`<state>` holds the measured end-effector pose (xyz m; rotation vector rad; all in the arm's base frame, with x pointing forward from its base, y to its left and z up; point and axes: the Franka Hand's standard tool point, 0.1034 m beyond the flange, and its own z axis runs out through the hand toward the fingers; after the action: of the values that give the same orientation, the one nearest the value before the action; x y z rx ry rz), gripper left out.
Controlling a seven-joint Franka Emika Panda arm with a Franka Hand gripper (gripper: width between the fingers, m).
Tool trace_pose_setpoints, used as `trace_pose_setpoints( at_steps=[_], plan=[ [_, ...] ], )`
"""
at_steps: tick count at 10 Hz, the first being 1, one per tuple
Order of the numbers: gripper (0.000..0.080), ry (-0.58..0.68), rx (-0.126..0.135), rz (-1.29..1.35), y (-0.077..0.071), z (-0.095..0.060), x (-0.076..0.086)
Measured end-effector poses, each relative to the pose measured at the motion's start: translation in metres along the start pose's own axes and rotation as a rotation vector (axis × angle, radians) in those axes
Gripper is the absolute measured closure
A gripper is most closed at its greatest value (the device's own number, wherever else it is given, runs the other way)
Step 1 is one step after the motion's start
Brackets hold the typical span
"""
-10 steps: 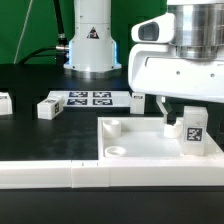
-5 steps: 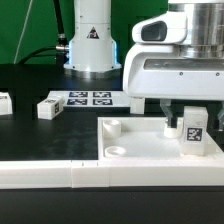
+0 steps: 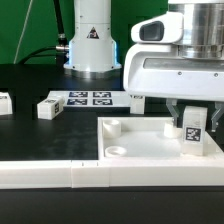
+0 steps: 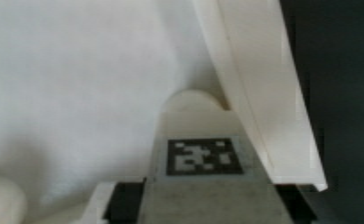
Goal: Assemble one leg
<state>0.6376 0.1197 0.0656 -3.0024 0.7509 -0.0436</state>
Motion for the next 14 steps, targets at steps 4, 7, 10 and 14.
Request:
trace_pose_setpoints(
  at_steps=[4, 7, 10, 14],
  plan=[
    [0.0511, -0.007, 0.008, 0.427, 0.0004, 0.0003, -0.0001],
    [0.0511, -0.020, 0.023, 0.800, 0.0007, 0.0006, 0.0003],
    [0.0509, -0.034, 0.032, 1.175, -0.0020, 0.0014, -0.0015],
    [0.0509, -0.073, 0.053, 1.447, -0.0037, 0.0013, -0.0003]
  ],
)
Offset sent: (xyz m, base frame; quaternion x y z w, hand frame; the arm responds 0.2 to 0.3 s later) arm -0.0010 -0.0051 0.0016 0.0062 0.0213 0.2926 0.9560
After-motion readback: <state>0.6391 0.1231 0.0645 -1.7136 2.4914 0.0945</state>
